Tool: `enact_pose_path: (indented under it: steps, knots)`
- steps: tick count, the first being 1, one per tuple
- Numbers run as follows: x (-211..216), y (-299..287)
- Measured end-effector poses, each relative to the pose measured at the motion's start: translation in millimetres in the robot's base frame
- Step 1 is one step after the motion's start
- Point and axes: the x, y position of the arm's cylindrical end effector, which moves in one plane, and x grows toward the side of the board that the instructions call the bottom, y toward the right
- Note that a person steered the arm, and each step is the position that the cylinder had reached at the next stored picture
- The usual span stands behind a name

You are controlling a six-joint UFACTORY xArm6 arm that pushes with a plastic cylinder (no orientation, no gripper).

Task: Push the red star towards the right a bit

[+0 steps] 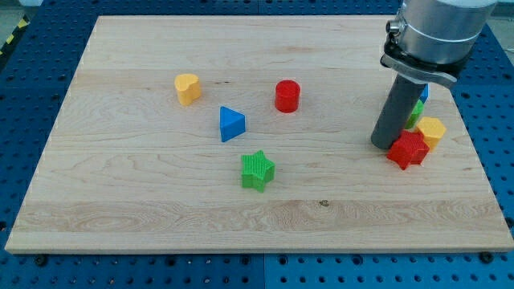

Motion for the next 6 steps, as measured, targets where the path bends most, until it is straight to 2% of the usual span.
enact_pose_path:
  steps: [2,3,4,5,6]
  knots:
    - [-1,15]
    - [1,-2]
    - [20,-47]
    - [32,-38]
    - [42,13]
